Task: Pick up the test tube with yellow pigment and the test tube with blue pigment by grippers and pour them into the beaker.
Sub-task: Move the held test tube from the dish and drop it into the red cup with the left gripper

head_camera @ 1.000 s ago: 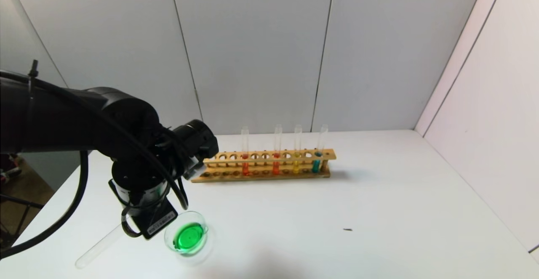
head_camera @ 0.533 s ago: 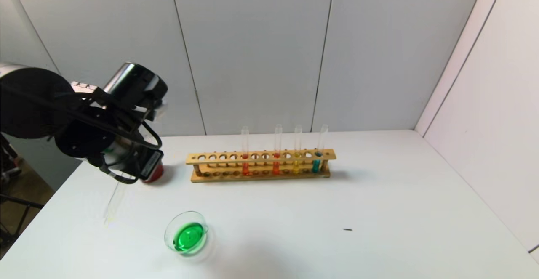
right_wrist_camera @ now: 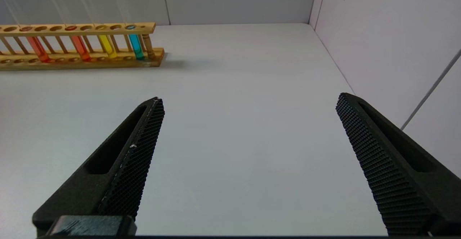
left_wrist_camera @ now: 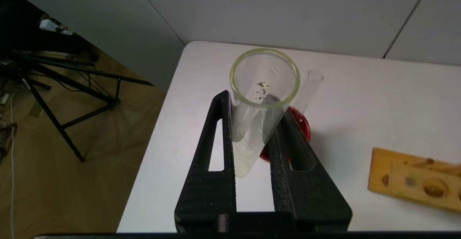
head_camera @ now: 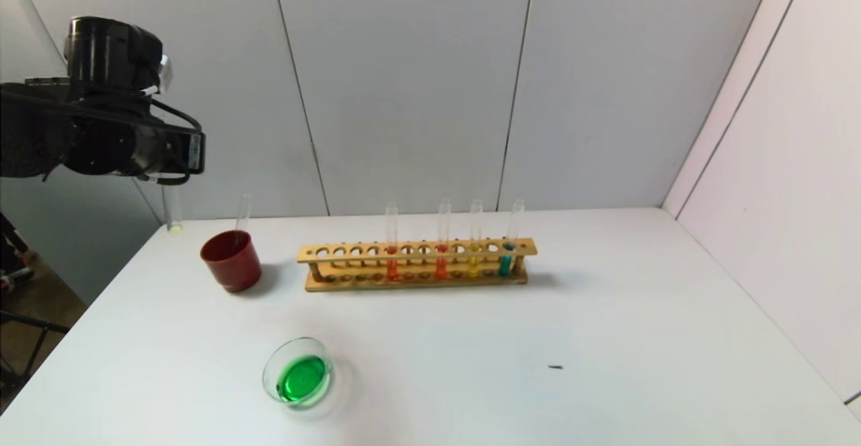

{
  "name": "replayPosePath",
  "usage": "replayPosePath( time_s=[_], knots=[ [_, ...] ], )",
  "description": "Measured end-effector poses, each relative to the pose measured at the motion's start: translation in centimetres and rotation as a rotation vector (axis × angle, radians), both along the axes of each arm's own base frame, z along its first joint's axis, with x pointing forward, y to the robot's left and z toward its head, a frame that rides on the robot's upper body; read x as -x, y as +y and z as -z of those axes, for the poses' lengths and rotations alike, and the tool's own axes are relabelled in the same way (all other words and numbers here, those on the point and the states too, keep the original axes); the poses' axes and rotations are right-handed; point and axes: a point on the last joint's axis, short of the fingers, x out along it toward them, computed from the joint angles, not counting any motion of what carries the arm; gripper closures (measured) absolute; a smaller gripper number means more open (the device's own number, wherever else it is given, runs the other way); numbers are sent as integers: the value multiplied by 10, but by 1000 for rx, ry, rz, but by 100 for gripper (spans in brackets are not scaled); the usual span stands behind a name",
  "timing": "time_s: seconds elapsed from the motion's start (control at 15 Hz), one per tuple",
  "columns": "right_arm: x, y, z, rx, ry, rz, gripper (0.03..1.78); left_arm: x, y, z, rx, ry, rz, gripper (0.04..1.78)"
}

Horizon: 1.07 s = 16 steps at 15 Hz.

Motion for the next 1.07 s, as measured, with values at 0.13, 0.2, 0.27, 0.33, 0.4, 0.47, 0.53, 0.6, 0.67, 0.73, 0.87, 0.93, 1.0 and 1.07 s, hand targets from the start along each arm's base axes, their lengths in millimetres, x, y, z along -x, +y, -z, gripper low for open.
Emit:
replayPosePath(
  time_s=[0.13,0.2,0.27,0.33,0.4,0.47,0.53,0.6,0.67,0.73,0.87,0.93,1.0,1.07],
  knots=[
    [0,0,0,0,0,0,7,-15,12,1,16,-24,-6,150],
    [0,0,0,0,0,0,7,-23,16,4,20,-28,-15,150],
    [0,0,0,0,0,0,7,-31,18,8,23,-30,-21,150],
    [0,0,0,0,0,0,7,-37,19,12,24,-33,-24,150],
    [0,0,0,0,0,0,7,-44,20,16,25,-37,-26,150],
    [0,0,0,0,0,0,7,-51,20,22,28,-39,-28,150],
    [0,0,0,0,0,0,7,-56,20,27,35,-35,-31,150],
    [0,0,0,0,0,0,7,-61,17,35,52,-28,-33,150],
    [0,0,0,0,0,1,7,-65,15,41,62,-17,-32,150],
    [0,0,0,0,0,0,7,-69,13,46,64,-10,-29,150],
    [0,0,0,0,0,0,7,-77,13,55,64,2,-29,150],
    [0,0,0,0,0,0,7,-80,12,60,64,3,-28,150],
    [0,0,0,0,0,0,7,-82,12,64,65,8,-29,150],
    [0,0,0,0,0,0,7,-84,11,68,67,12,-29,150]
  ],
)
